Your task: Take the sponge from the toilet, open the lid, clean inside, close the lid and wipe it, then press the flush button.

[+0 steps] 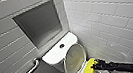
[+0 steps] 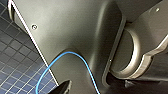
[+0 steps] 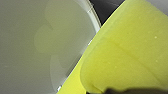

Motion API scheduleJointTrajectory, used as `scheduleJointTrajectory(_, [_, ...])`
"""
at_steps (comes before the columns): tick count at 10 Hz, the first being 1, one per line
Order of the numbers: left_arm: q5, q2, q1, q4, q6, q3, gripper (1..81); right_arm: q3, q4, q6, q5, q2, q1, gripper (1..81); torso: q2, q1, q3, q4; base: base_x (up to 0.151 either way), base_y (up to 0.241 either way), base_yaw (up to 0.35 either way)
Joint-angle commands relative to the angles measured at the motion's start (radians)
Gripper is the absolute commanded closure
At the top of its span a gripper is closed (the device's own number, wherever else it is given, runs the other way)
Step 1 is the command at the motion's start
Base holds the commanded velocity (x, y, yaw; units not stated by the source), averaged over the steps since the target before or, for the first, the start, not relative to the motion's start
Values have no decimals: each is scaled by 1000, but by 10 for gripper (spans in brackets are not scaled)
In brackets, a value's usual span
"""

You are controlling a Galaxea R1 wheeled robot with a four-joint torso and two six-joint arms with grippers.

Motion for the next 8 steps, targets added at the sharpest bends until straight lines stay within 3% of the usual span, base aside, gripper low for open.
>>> scheduleJointTrajectory(1, [85, -7, 16, -10, 2, -4, 10, 20, -14, -2, -16, -8, 150, 811, 0, 0, -87, 0, 0, 0, 0])
scheduleJointTrajectory(2, [85, -5, 16, -10, 2, -4, 10, 26, -16, -2, -16, -17, 160, 811, 0, 0, -85, 0, 0, 0, 0])
scheduleJointTrajectory(3, [85, -5, 16, -8, 3, -4, 10, 23, -14, -2, -18, -22, 173, 811, 0, 0, -49, 0, 0, 0, 0])
scheduleJointTrajectory(5, [83, -5, 18, -10, 3, -4, 10, -5, -16, -2, -18, -17, 193, 811, 0, 1, -75, 0, 0, 0, 0])
scheduleJointTrajectory(8, [83, -5, 19, -7, 3, -4, 10, -5, -20, -2, -19, -16, 225, 811, 0, 1, -77, 0, 0, 0, 0])
